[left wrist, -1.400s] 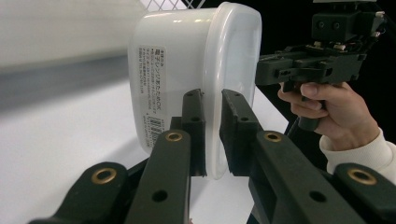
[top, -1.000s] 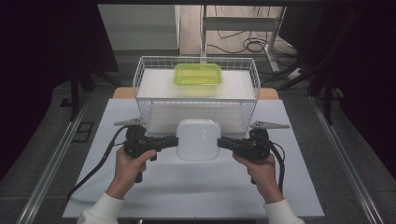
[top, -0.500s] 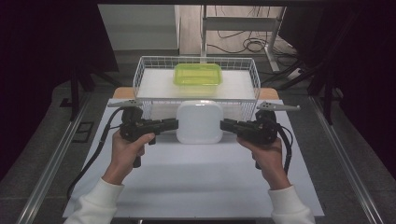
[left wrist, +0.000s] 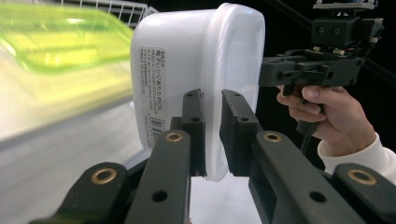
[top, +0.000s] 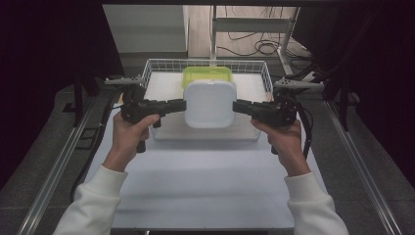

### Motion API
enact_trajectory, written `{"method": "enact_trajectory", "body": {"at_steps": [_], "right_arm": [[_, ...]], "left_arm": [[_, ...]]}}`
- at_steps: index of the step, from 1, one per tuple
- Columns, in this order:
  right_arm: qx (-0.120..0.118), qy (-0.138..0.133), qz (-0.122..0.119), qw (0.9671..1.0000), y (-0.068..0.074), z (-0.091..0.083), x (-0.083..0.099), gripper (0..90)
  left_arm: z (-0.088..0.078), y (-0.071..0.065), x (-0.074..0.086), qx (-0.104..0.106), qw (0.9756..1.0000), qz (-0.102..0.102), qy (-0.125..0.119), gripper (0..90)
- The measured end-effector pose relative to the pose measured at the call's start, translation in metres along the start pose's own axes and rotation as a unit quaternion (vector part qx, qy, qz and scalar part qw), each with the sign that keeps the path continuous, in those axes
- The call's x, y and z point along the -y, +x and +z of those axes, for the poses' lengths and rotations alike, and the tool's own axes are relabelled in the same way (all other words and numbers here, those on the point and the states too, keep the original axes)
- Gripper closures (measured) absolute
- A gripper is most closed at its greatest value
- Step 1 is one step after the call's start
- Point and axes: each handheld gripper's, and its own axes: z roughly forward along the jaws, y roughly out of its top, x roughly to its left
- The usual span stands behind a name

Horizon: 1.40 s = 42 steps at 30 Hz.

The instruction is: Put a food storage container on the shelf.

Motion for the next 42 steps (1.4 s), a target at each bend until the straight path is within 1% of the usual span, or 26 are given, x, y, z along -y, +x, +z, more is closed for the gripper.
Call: {"method": "enact_trajectory", "body": {"at_steps": [2,7,9,10,11,15,16,17,18,19,20,21,22,23,27,28,29,32,34,35,40,42], "right_arm": [[-0.001,-0.005,-0.003,1.0,0.0,0.0,-0.008,78.5],[0.0,-0.011,-0.007,0.9999,-0.003,0.004,-0.026,78.4],[-0.002,-0.011,-0.005,0.9999,-0.006,0.006,-0.033,78.4],[-0.003,-0.011,-0.003,0.9999,-0.008,0.007,-0.036,78.4],[-0.002,-0.011,-0.001,0.9999,-0.011,0.009,-0.04,78.4],[-0.004,-0.009,0.006,0.9999,-0.022,0.016,-0.052,78.4],[-0.004,-0.009,0.006,0.9999,-0.022,0.016,-0.052,78.4],[-0.005,-0.008,0.014,0.9999,-0.03,0.021,-0.058,78.4],[-0.005,-0.008,0.014,0.9999,-0.03,0.021,-0.058,78.4],[-0.006,-0.007,0.017,0.9998,-0.032,0.022,-0.061,78.4],[-0.008,-0.004,0.025,0.9997,-0.039,0.028,-0.067,78.4],[-0.008,-0.002,0.03,0.9995,-0.042,0.03,-0.069,78.4],[-0.008,-0.002,0.03,0.9995,-0.042,0.03,-0.069,78.4],[-0.011,0.001,0.041,0.9991,-0.05,0.035,-0.073,78.4],[-0.013,0.009,0.06,0.9981,-0.063,0.045,-0.077,78.4],[-0.013,0.012,0.066,0.9977,-0.066,0.047,-0.077,78.4],[-0.012,0.012,0.068,0.9975,-0.069,0.049,-0.077,78.2],[-0.008,0.017,0.081,0.9966,-0.077,0.053,-0.076,78.0],[-0.003,0.02,0.085,0.9962,-0.08,0.055,-0.075,77.9],[-0.002,0.02,0.088,0.9959,-0.082,0.056,-0.075,77.9],[0.002,0.024,0.092,0.9955,-0.085,0.059,-0.074,77.9],[0.003,0.025,0.095,0.9952,-0.087,0.061,-0.074,77.9]], "left_arm": [[-0.001,0.001,-0.008,0.004,1.0,0.001,-0.005,80.3],[0.0,0.01,-0.024,0.008,0.9999,-0.006,-0.011,80.3],[0.002,0.015,-0.031,0.011,0.9998,-0.01,-0.01,80.2],[0.002,0.015,-0.031,0.011,0.9998,-0.01,-0.01,80.3],[0.005,0.021,-0.04,0.013,0.9998,-0.013,-0.009,80.2],[0.009,0.032,-0.054,0.013,0.9997,-0.02,-0.003,80.2],[0.009,0.032,-0.054,0.013,0.9997,-0.02,-0.003,80.2],[0.011,0.038,-0.061,0.013,0.9996,-0.023,0.001,80.3],[0.011,0.038,-0.061,0.013,0.9996,-0.023,0.001,80.3],[0.012,0.043,-0.065,0.014,0.9995,-0.028,0.003,80.3],[0.014,0.046,-0.068,0.017,0.9993,-0.034,0.002,80.3],[0.016,0.052,-0.072,0.016,0.999,-0.042,0.004,80.3],[0.016,0.052,-0.072,0.016,0.999,-0.042,0.004,80.3],[0.019,0.059,-0.076,0.016,0.9987,-0.049,0.007,80.4],[0.025,0.07,-0.081,0.012,0.9981,-0.059,0.013,80.6],[0.026,0.072,-0.081,0.014,0.9978,-0.063,0.013,80.6],[0.028,0.073,-0.081,0.018,0.9975,-0.067,0.014,80.7],[0.033,0.077,-0.081,0.017,0.9969,-0.074,0.02,81.0],[0.034,0.079,-0.08,0.016,0.9968,-0.075,0.021,81.0],[0.036,0.082,-0.079,0.017,0.9964,-0.08,0.021,81.0],[0.04,0.089,-0.078,0.015,0.9956,-0.09,0.023,80.9],[0.04,0.092,-0.078,0.013,0.9954,-0.091,0.025,80.8]]}}
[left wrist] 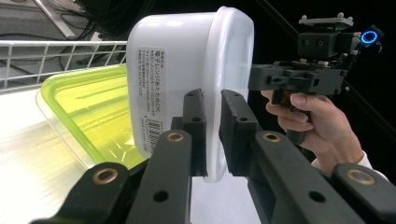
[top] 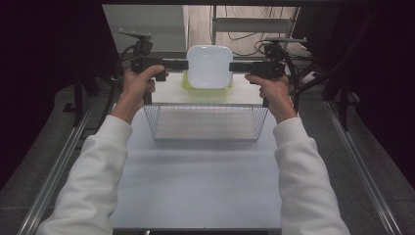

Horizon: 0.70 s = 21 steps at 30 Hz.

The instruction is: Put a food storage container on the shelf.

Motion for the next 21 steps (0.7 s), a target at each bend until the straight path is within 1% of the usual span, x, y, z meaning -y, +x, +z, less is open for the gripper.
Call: {"method": "enact_trajectory", "body": {"at_steps": [4,7,10,13,15,18,21], "right_arm": [[-0.001,0.0,0.005,1.0,-0.003,0.003,0.0,78.0],[-0.006,-0.004,0.016,0.9998,-0.005,0.004,-0.001,78.1],[-0.014,-0.003,0.024,0.9996,-0.007,0.005,-0.002,78.3],[-0.01,-0.001,0.027,0.9996,-0.007,0.006,-0.006,78.2],[-0.009,0.001,0.031,0.9995,-0.007,0.007,-0.007,78.1],[-0.009,0.001,0.039,0.9992,-0.01,0.009,-0.01,77.7],[-0.015,0.0,0.049,0.9987,-0.013,0.012,-0.012,77.4]], "left_arm": [[0.002,0.003,-0.001,-0.004,1.0,-0.006,0.002,80.7],[0.003,0.006,-0.002,-0.004,0.9999,-0.012,0.003,80.6],[0.003,0.01,-0.004,-0.008,0.9997,-0.023,0.009,80.3],[0.004,0.013,-0.006,-0.005,0.9994,-0.031,0.011,80.2],[0.004,0.016,-0.008,-0.002,0.9991,-0.04,0.012,80.1],[0.005,0.02,-0.01,0.004,0.9983,-0.058,0.012,80.1],[0.006,0.025,-0.013,0.009,0.997,-0.076,0.011,80.1]]}}
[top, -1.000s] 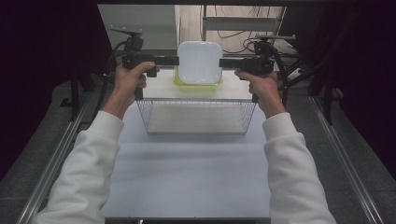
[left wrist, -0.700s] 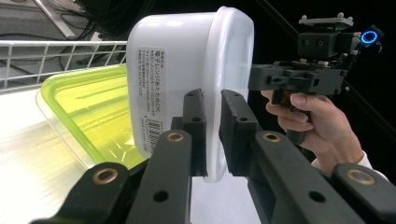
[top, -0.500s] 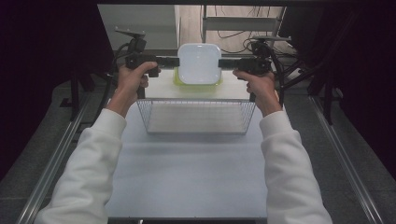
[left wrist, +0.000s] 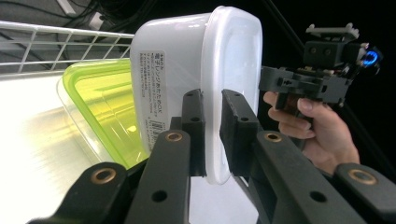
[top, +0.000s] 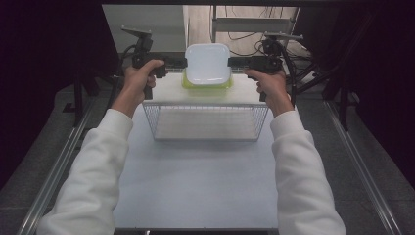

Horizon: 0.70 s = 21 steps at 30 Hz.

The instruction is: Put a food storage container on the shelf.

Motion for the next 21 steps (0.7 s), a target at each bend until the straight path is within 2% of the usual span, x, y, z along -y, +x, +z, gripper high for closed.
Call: {"method": "enact_trajectory", "body": {"at_steps": [6,12,16,18,21], "right_arm": [[-0.013,-0.001,0.026,0.9996,-0.008,0.004,-0.005,76.4],[-0.012,-0.002,0.061,0.998,-0.013,0.008,-0.008,75.1],[-0.01,-0.007,0.091,0.9957,-0.018,0.012,-0.009,73.8],[-0.004,-0.003,0.104,0.9945,-0.021,0.015,-0.009,72.8],[-0.01,-0.01,0.125,0.9921,-0.027,0.018,-0.008,72.6]], "left_arm": [[0.002,0.008,-0.007,0.013,0.9992,-0.037,-0.002,79.6],[0.006,0.018,-0.013,0.02,0.9977,-0.064,-0.004,78.1],[0.009,0.024,-0.016,0.019,0.9965,-0.081,-0.008,76.9],[0.011,0.027,-0.017,0.007,0.9962,-0.087,-0.006,75.7],[0.011,0.03,-0.017,0.012,0.9956,-0.092,-0.011,75.5]]}}
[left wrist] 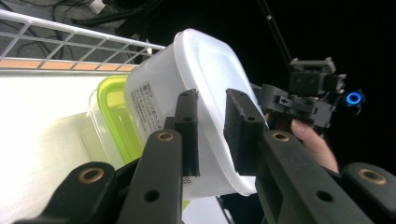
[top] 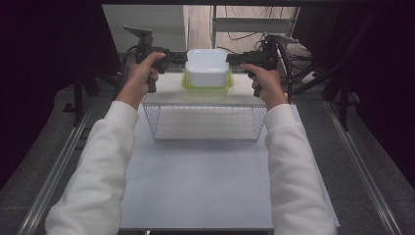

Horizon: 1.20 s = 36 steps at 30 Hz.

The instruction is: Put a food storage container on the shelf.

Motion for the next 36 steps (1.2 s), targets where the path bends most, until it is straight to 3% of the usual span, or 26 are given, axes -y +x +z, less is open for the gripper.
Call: {"method": "enact_trajectory", "body": {"at_steps": [6,9,12,15,16,17,18,19,21,22,23,25,26,27,28,29,30,31,32,33,34,35,36], "right_arm": [[0.001,-0.005,-0.004,1.0,0.0,0.002,0.0,70.7],[0.001,-0.012,-0.016,0.9998,0.003,0.001,0.001,65.9],[0.005,-0.024,-0.041,0.9989,0.01,-0.003,0.003,59.2],[0.023,-0.034,-0.084,0.9956,0.021,-0.011,0.007,51.9],[0.025,-0.036,-0.096,0.9944,0.024,-0.015,0.01,50.7],[0.025,-0.036,-0.096,0.9944,0.024,-0.015,0.01,50.7],[0.025,-0.04,-0.111,0.9927,0.027,-0.021,0.013,49.6],[0.028,-0.041,-0.135,0.9896,0.031,-0.031,0.018,47.1],[0.04,-0.037,-0.161,0.9855,0.034,-0.039,0.024,45.1],[0.04,-0.037,-0.161,0.9855,0.034,-0.039,0.024,45.1],[0.052,-0.03,-0.192,0.9795,0.036,-0.051,0.034,42.8],[0.054,-0.022,-0.212,0.9755,0.038,-0.062,0.043,41.5],[0.054,-0.022,-0.212,0.9755,0.038,-0.062,0.043,41.5],[0.056,-0.014,-0.23,0.9715,0.038,-0.07,0.054,40.2],[0.056,-0.014,-0.23,0.9715,0.038,-0.07,0.054,40.2],[0.065,-0.001,-0.245,0.9675,0.038,-0.078,0.065,39.2],[0.065,-0.001,-0.245,0.9675,0.038,-0.078,0.065,39.2],[0.071,0.01,-0.258,0.9635,0.037,-0.083,0.078,38.6],[0.071,0.01,-0.258,0.9635,0.037,-0.083,0.078,38.6],[0.081,0.019,-0.27,0.9593,0.035,-0.088,0.091,38.3],[0.086,0.022,-0.276,0.957,0.034,-0.089,0.096,38.2],[0.091,0.028,-0.283,0.9545,0.032,-0.091,0.102,38.1],[0.091,0.028,-0.283,0.9545,0.032,-0.091,0.102,38.1]], "left_arm": [[0.0,0.002,0.001,0.005,1.0,0.002,-0.004,74.4],[-0.001,0.001,0.002,-0.003,0.9997,0.021,-0.01,69.4],[-0.008,-0.004,0.003,-0.017,0.9983,0.047,-0.029,60.4],[-0.017,-0.013,0.008,-0.032,0.9954,0.08,-0.042,52.7],[-0.017,-0.013,0.008,-0.032,0.9954,0.08,-0.042,51.1],[-0.02,-0.017,0.013,-0.035,0.9942,0.093,-0.042,51.1],[-0.022,-0.02,0.017,-0.037,0.993,0.104,-0.041,48.9],[-0.028,-0.027,0.026,-0.047,0.9896,0.131,-0.038,45.1],[-0.034,-0.033,0.036,-0.053,0.9857,0.155,-0.036,42.9],[-0.034,-0.033,0.036,-0.053,0.9857,0.155,-0.036,41.6],[-0.041,-0.038,0.047,-0.047,0.9839,0.169,-0.037,39.9],[-0.049,-0.042,0.06,-0.064,0.9791,0.191,-0.031,37.2],[-0.049,-0.042,0.06,-0.064,0.9791,0.191,-0.031,36.3],[-0.053,-0.044,0.074,-0.07,0.9755,0.207,-0.024,35.3],[-0.053,-0.044,0.074,-0.07,0.9755,0.207,-0.024,34.7],[-0.056,-0.044,0.091,-0.082,0.9708,0.225,-0.013,34.0],[-0.056,-0.044,0.091,-0.082,0.9708,0.225,-0.013,33.4],[-0.058,-0.044,0.104,-0.085,0.9684,0.234,-0.006,32.6],[-0.058,-0.044,0.104,-0.085,0.9684,0.234,-0.006,32.2],[-0.061,-0.043,0.119,-0.1,0.9633,0.249,0.0,31.6],[-0.061,-0.043,0.119,-0.1,0.9633,0.249,0.0,31.4],[-0.063,-0.041,0.134,-0.116,0.9579,0.263,0.005,31.0],[-0.063,-0.041,0.134,-0.116,0.9579,0.263,0.005,30.9]]}}
